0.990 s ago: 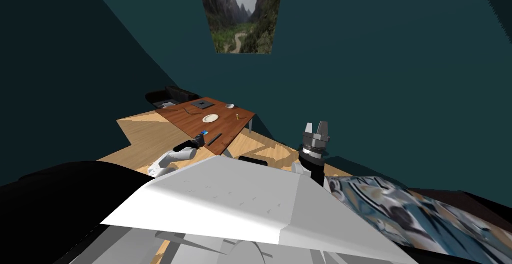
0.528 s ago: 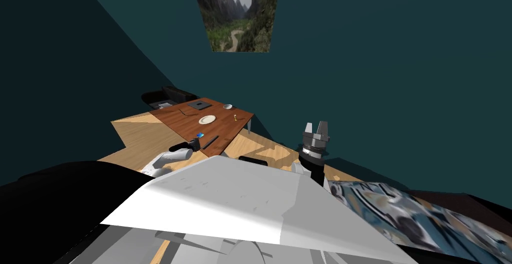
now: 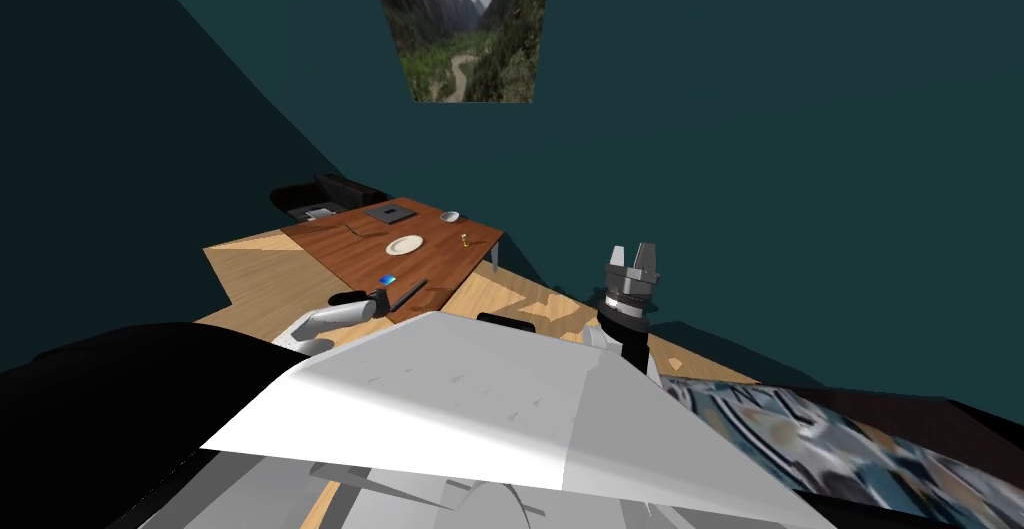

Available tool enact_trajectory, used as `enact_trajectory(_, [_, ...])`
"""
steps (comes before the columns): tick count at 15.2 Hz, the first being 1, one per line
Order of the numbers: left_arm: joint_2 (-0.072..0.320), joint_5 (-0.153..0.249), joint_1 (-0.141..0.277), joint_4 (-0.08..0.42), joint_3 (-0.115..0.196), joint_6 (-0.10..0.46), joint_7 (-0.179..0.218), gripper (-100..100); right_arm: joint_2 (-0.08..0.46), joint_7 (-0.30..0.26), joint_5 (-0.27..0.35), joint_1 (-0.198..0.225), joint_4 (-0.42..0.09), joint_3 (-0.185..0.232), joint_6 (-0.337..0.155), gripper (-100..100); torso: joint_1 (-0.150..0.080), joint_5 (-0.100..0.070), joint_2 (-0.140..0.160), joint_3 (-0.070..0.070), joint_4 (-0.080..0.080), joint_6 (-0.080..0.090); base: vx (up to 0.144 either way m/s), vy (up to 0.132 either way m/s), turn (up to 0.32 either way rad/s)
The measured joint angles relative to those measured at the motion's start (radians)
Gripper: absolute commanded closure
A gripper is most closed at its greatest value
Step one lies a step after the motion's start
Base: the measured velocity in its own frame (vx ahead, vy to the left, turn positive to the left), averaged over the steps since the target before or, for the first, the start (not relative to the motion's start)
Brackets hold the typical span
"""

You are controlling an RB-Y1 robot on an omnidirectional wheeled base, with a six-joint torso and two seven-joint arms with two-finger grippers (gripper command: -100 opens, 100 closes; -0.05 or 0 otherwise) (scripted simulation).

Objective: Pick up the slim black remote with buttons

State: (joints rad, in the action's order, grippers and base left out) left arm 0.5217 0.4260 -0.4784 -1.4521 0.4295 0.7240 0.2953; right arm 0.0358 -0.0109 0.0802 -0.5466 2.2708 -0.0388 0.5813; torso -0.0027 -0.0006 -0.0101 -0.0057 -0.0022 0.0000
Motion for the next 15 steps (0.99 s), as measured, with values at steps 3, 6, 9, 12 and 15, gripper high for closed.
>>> enact_trajectory(3, [0.015,0.025,0.006,0.059,0.017,0.048,0.011,-100,0.0,0.0,0.0,0.0,0.0,0.0,0.0,0,0.001,0.0,0.0,0.0,0.0,0.0,0.131,-0.021,-0.016])
enact_trajectory(6, [0.029,0.051,0.002,0.092,0.038,0.101,0.022,-100,0.0,0.0,0.0,0.0,0.0,0.0,0.0,0,0.002,0.0,0.002,0.001,0.0,0.0,0.105,-0.009,-0.016])
enact_trajectory(9, [0.035,0.061,0.006,0.125,0.054,0.155,0.037,-100,0.0,0.0,0.0,0.0,0.0,0.0,0.0,0,0.002,0.0,0.002,0.001,0.0,0.0,0.103,-0.006,-0.017])
enact_trajectory(12, [0.044,0.08,0.007,0.169,0.076,0.212,0.053,-100,0.0,0.0,0.0,0.0,0.0,0.0,0.0,0,0.002,0.0,0.0,0.0,0.0,0.0,0.13,-0.001,-0.019])
enact_trajectory(15, [0.05,0.093,0.01,0.204,0.091,0.26,0.065,-100,0.0,0.0,0.0,0.0,0.0,0.0,0.0,0,0.003,0.001,0.001,0.001,0.0,0.0,0.126,0.011,-0.022])
